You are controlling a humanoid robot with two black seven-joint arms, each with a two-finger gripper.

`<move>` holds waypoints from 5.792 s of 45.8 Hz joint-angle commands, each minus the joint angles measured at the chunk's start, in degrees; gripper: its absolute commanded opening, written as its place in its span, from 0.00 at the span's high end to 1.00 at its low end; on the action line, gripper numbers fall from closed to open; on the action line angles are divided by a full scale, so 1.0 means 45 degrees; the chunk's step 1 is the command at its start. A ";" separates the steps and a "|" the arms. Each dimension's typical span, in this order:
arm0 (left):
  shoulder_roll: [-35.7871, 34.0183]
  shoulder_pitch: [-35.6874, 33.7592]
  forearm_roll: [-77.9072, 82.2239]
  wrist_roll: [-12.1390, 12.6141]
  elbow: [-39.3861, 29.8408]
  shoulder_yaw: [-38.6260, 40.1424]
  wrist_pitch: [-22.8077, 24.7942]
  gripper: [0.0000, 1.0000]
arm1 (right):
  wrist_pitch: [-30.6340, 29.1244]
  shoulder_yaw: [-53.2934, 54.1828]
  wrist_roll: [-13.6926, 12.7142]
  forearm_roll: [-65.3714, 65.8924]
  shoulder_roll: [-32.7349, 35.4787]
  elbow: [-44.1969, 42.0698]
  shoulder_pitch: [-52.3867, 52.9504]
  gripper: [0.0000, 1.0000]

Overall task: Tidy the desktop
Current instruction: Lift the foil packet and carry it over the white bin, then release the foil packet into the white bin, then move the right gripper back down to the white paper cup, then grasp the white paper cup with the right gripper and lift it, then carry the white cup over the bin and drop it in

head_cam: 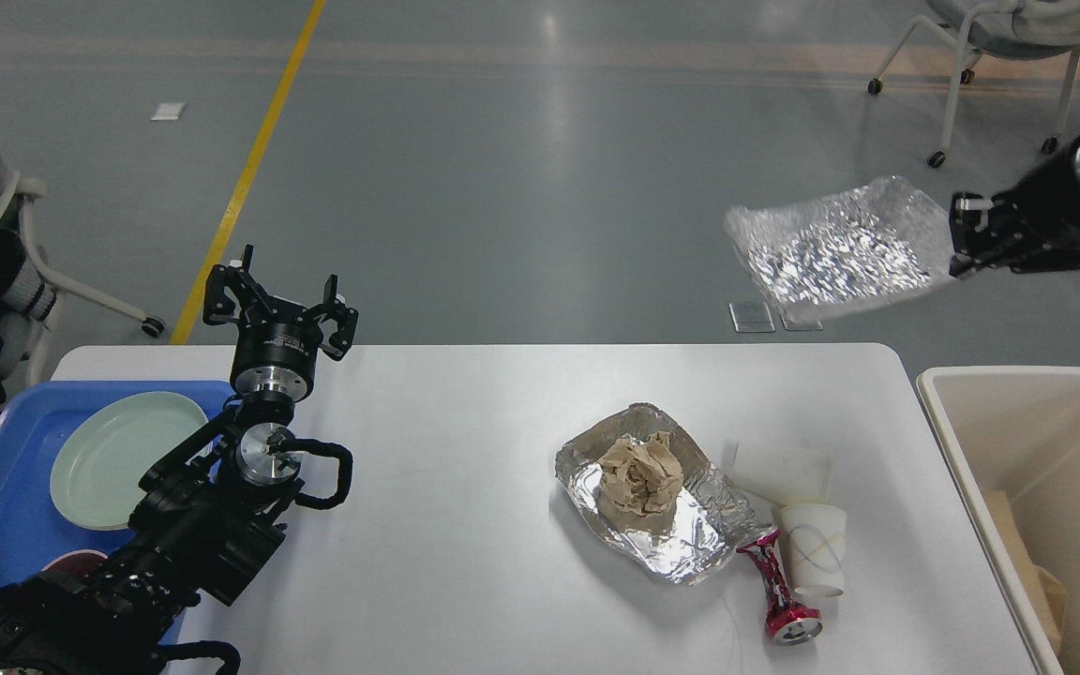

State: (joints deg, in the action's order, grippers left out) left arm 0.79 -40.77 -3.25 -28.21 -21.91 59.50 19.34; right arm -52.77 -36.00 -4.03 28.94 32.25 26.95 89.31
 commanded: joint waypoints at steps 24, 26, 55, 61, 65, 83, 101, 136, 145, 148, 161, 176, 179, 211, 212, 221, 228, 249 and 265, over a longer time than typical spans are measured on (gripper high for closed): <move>0.0000 -0.0003 0.0000 0.0000 0.0005 0.0000 0.0000 0.00 | 0.6882 -0.4890 -0.0023 0.0052 0.0002 -0.2590 -0.5765 0.31; 0.0000 -0.0003 0.0000 0.0000 0.0005 0.0000 0.0000 0.00 | 0.7097 -0.4871 -0.0022 -0.0006 0.0002 -0.2609 -0.5785 0.00; 0.0000 -0.0003 0.0000 0.0000 0.0005 0.0000 0.0000 0.00 | 0.4345 -0.4617 -0.0042 -0.1236 -0.0584 -0.0153 -0.0594 0.00; 0.0000 -0.0003 0.0000 0.0000 0.0005 0.0000 0.0000 0.00 | 0.4149 -0.4520 -0.0295 -0.1627 -0.0389 0.3069 0.1965 0.00; 0.0000 -0.0003 0.0000 0.0000 -0.0015 0.0000 0.0000 0.00 | 0.4051 -0.4500 -0.0686 -0.2484 -0.0311 0.5315 0.3567 0.00; 0.0000 -0.0003 0.0000 0.0000 0.0005 0.0000 0.0000 0.00 | 0.3953 -0.4500 -0.1136 -0.6158 -0.0604 1.0942 0.7572 0.00; 0.0000 0.0017 0.0000 0.0000 0.0005 0.0000 0.0000 0.00 | 0.3583 -0.4969 -0.1761 -0.6569 -0.0759 1.5554 1.0386 0.00; 0.0000 -0.0003 0.0000 0.0000 0.0005 0.0000 0.0000 0.00 | 0.5184 -0.5340 -0.1780 -0.5204 -0.2830 1.1592 0.5546 0.00; 0.0000 -0.0003 0.0000 0.0000 0.0005 0.0000 0.0000 0.00 | 0.6004 -0.5242 -0.1761 -0.4596 -0.2908 0.9190 0.2948 0.00; 0.0000 -0.0003 0.0000 0.0000 0.0005 0.0000 0.0000 0.00 | 0.6024 -0.5203 -0.1761 -0.4596 -0.2967 0.8311 0.2050 0.00; 0.0000 -0.0003 0.0000 0.0000 0.0005 0.0000 0.0000 0.00 | 0.6317 -0.5086 -0.1605 -0.4596 -0.3240 0.5342 -0.1193 0.00; 0.0000 0.0017 0.0000 0.0000 0.0005 0.0000 0.0000 0.00 | 0.6297 -0.3526 -0.1546 -0.4635 -0.3221 0.3484 -0.3831 0.05; 0.0000 -0.0003 0.0000 0.0000 -0.0014 0.0000 0.0000 0.00 | 0.6278 -0.2862 -0.1546 -0.4655 -0.3201 0.3484 -0.4007 0.07; 0.0000 -0.0003 0.0000 0.0000 0.0005 0.0000 0.0000 0.00 | 0.6200 0.1281 -0.1468 -0.5143 -0.2479 0.2254 -0.5726 0.76; 0.0000 -0.0003 0.0000 0.0000 0.0005 0.0000 0.0000 0.00 | 0.6200 0.1339 -0.1468 -0.5143 -0.2421 0.2273 -0.5707 0.81; 0.0000 0.0017 0.0000 0.0000 0.0005 0.0000 0.0000 0.00 | 0.6102 0.2100 -0.1487 -0.5143 -0.2303 0.2273 -0.5355 0.97; 0.0000 0.0017 0.0000 0.0000 0.0005 0.0000 0.0000 0.00 | 0.5283 0.3155 -0.1488 -0.5162 -0.1776 0.2332 -0.5336 0.99; 0.0000 0.0017 0.0000 0.0000 -0.0014 0.0000 0.0000 0.00 | 0.3331 0.3527 -0.1507 -0.5162 -0.1034 0.2547 -0.4146 1.00; 0.0000 0.0017 0.0000 0.0000 0.0005 0.0000 0.0000 0.00 | 0.0187 0.2358 -0.2696 -0.5006 0.1894 0.7094 0.1708 1.00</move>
State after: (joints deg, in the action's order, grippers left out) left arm 0.79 -40.75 -3.25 -28.21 -21.89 59.50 19.34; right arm -48.03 -22.16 -12.91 6.23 36.73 51.92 87.39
